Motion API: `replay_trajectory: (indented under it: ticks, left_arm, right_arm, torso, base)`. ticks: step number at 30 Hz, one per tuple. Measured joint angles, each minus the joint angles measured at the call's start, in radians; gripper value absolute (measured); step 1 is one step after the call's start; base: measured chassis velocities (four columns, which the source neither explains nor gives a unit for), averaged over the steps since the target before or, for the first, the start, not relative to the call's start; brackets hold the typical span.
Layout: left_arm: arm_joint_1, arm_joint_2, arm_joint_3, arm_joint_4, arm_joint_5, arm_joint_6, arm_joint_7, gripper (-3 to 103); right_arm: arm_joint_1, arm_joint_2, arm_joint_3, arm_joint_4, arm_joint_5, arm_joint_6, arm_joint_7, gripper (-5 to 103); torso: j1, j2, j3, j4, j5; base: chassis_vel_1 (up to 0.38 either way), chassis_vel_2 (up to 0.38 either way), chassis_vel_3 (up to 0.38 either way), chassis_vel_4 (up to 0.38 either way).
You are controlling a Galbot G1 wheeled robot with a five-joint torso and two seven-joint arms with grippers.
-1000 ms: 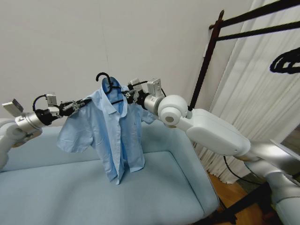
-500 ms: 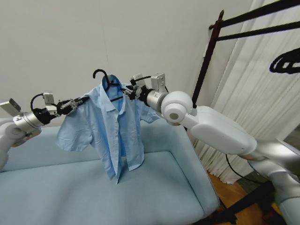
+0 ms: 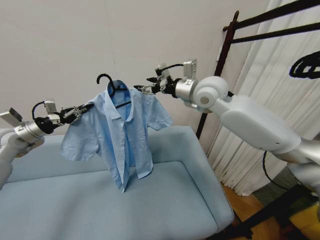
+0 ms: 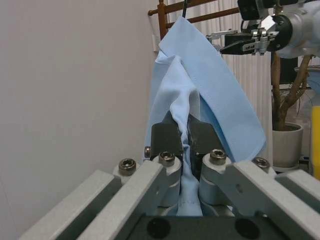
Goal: Pick up the clothes from the sofa and hang them on the clothes hanger.
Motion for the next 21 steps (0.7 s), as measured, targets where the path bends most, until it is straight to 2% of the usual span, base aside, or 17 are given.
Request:
replay_trajectory:
  ticks: [2, 4, 5, 6, 9, 15, 16, 17, 21]
  left_arm:
    - [-0.004, -0.003, -0.001, 0.01, 0.005, -0.006, 0.016, 3]
    - [-0.009, -0.008, -0.003, 0.017, 0.017, -0.011, 0.034, 3]
    - [-0.009, -0.008, -0.003, 0.017, 0.017, -0.011, 0.034, 3]
    - [-0.013, -0.012, -0.004, 0.016, 0.026, -0.012, 0.042, 3]
    - [-0.015, -0.017, -0.006, 0.006, 0.035, -0.013, 0.049, 3]
    - [-0.004, -0.021, -0.014, -0.001, 0.044, -0.017, 0.063, 3]
    - [0.0, -0.022, -0.018, -0.002, 0.044, -0.018, 0.065, 3]
    - [0.009, -0.023, -0.026, -0.002, 0.043, -0.021, 0.077, 3]
    - [0.011, -0.023, -0.029, -0.002, 0.042, -0.022, 0.081, 3]
  right_arm:
    - [0.054, 0.018, -0.054, -0.07, -0.007, -0.003, -0.104, 100]
    - [0.096, 0.045, -0.088, -0.129, -0.008, -0.015, -0.174, 100]
    - [0.096, 0.045, -0.088, -0.129, -0.008, -0.015, -0.174, 100]
    - [0.119, 0.071, -0.098, -0.162, -0.007, -0.057, -0.212, 100]
    - [0.16, 0.106, -0.133, -0.186, 0.035, -0.108, -0.209, 101]
    - [0.219, 0.125, -0.195, -0.217, 0.072, -0.134, -0.228, 99]
    - [0.234, 0.128, -0.209, -0.229, 0.072, -0.14, -0.25, 99]
    - [0.263, 0.125, -0.244, -0.252, 0.066, -0.144, -0.308, 95]
    - [0.278, 0.119, -0.253, -0.269, 0.067, -0.143, -0.336, 94]
  torso:
    - [0.0, 0.0, 0.0, 0.0001, 0.0]
    - [0.0, 0.0, 0.0, 0.0, -0.0003]
    - [0.0, 0.0, 0.0, 0.0, -0.0003]
    - [0.0, 0.0, 0.0, 0.0002, -0.0003]
    - [0.0, 0.0, 0.0, 0.0004, -0.0004]
    - [0.0, 0.0, 0.0, 0.0001, -0.0004]
    - [0.0, 0.0, 0.0, 0.0, -0.0004]
    - [0.0, 0.0, 0.0, 0.0, -0.0003]
    - [0.0, 0.0, 0.0, -0.0001, -0.0003]
  base:
    - [0.0, 0.0, 0.0, 0.0]
    - [0.0, 0.0, 0.0, 0.0]
    - [0.0, 0.0, 0.0, 0.0]
    - [0.0, 0.0, 0.0, 0.0]
    - [0.0, 0.0, 0.0, 0.0]
    - [0.0, 0.0, 0.0, 0.0]
    - [0.0, 0.0, 0.0, 0.0]
    - [0.0, 0.0, 0.0, 0.0]
    - [0.0, 0.0, 0.0, 0.0]
